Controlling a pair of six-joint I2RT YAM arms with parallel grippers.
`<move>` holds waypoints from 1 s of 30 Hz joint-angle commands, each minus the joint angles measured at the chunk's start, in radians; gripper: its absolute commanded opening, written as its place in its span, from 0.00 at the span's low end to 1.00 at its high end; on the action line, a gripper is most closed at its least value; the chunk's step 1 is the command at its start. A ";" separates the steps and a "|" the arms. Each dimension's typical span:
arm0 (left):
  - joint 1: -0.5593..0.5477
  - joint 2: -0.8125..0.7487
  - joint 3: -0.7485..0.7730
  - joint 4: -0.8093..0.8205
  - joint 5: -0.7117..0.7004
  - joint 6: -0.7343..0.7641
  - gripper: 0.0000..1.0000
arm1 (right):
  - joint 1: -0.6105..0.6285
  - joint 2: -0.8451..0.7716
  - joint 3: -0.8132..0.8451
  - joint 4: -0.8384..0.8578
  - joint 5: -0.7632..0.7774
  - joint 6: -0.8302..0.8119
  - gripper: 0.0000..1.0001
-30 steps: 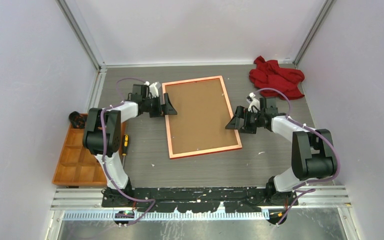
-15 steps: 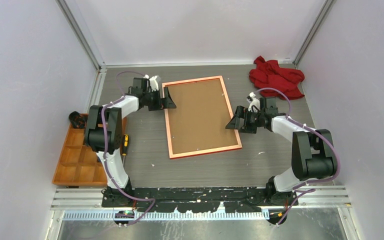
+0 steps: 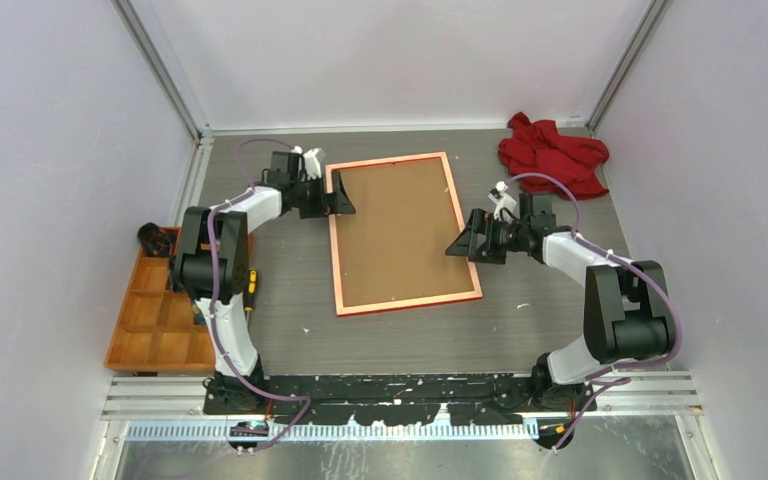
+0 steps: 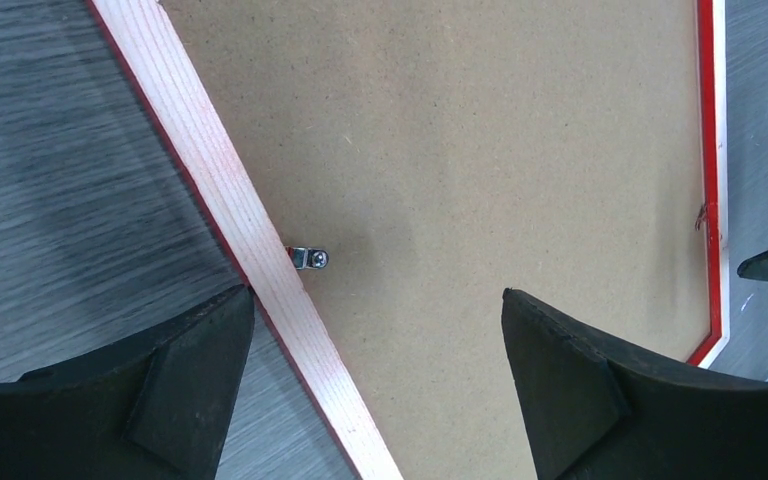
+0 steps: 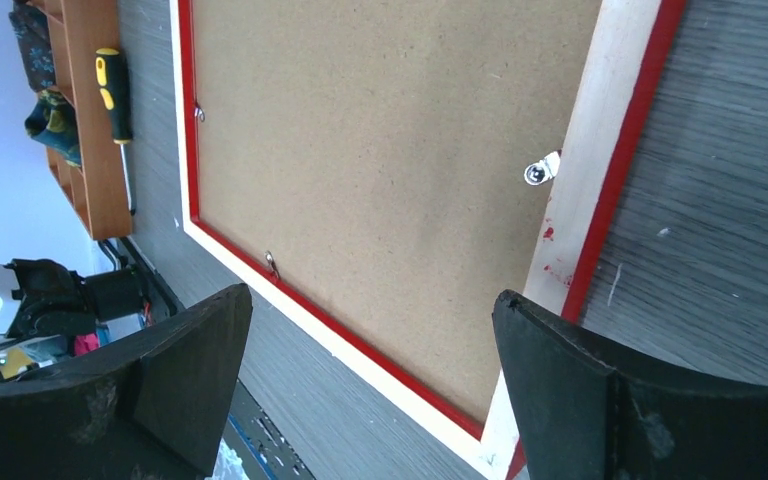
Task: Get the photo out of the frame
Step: Turn over the photo frame at the center of the board, then pick up the screwdriver from the center of the board.
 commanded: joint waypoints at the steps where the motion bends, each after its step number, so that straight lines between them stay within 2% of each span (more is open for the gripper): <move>1: -0.011 -0.028 0.043 -0.022 0.021 0.013 0.96 | 0.004 -0.046 0.029 0.000 -0.015 -0.024 0.94; 3: 0.010 -0.070 0.034 -0.028 0.025 0.026 0.99 | 0.002 -0.062 0.047 -0.034 -0.007 -0.051 0.95; 6: 0.056 -0.157 0.024 -0.052 0.052 0.049 1.00 | -0.006 -0.098 0.058 -0.054 -0.014 -0.077 0.95; 10: 0.103 -0.272 0.024 -0.172 0.046 0.174 1.00 | -0.016 -0.149 0.056 -0.060 -0.041 -0.090 0.95; 14: 0.105 -0.382 -0.007 -0.327 -0.097 0.327 1.00 | -0.018 -0.187 0.063 -0.077 -0.072 -0.112 0.95; 22: 0.104 -0.608 -0.184 -0.504 -0.316 0.485 1.00 | -0.016 -0.210 0.069 -0.094 -0.126 -0.126 0.95; 30: 0.105 -0.804 -0.335 -0.595 -0.478 0.634 1.00 | -0.014 -0.217 0.077 -0.105 -0.156 -0.124 0.95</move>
